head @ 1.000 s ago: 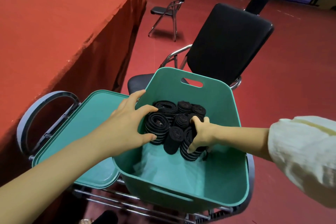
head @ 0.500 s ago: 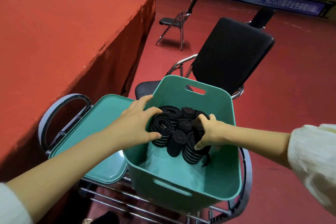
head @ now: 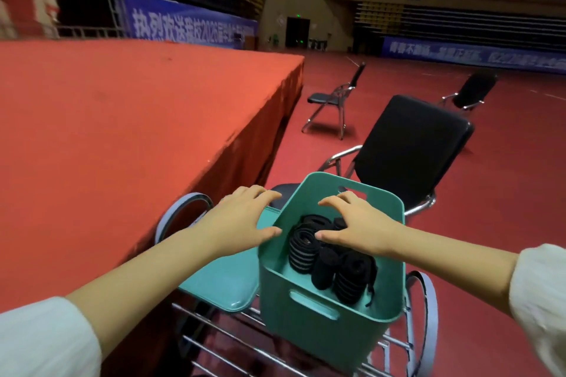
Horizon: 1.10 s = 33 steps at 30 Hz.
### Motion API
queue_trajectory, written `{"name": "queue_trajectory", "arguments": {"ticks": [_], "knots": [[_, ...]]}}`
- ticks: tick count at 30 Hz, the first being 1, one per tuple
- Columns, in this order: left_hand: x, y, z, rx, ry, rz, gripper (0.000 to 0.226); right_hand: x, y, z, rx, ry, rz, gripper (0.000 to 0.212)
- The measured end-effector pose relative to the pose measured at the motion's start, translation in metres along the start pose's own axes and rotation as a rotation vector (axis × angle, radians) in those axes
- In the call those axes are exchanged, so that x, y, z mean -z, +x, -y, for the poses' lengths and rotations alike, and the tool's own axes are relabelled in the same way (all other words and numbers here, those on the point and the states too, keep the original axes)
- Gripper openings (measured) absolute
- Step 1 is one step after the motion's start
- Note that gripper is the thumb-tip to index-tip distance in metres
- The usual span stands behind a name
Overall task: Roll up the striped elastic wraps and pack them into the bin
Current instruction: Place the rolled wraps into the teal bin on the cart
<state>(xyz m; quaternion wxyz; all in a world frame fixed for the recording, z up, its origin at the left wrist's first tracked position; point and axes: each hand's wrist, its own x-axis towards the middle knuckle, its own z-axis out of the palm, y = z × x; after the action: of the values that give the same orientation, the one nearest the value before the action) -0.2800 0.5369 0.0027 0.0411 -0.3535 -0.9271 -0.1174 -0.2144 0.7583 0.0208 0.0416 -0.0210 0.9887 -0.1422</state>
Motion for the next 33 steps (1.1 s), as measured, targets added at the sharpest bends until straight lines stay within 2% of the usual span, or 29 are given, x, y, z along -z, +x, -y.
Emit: {"name": "queue_trajectory", "arguments": {"ticks": [8,19,26,33], "knots": [[0.065,-0.105,0.048,0.198,0.128,-0.102,0.066,0.002,0.01,0.115,0.278,-0.009,-0.068,0.062],[0.142,-0.335,0.093,0.754,0.263,-0.248,0.065,-0.035,0.01,0.346,0.835,0.042,-0.015,0.056],[0.138,-0.518,0.052,1.204,0.326,-0.336,0.064,-0.105,-0.068,0.5,1.228,0.083,0.152,0.054],[0.099,-0.658,-0.021,1.561,0.333,-0.335,0.066,-0.179,-0.188,0.593,1.545,0.153,0.349,0.051]]}}
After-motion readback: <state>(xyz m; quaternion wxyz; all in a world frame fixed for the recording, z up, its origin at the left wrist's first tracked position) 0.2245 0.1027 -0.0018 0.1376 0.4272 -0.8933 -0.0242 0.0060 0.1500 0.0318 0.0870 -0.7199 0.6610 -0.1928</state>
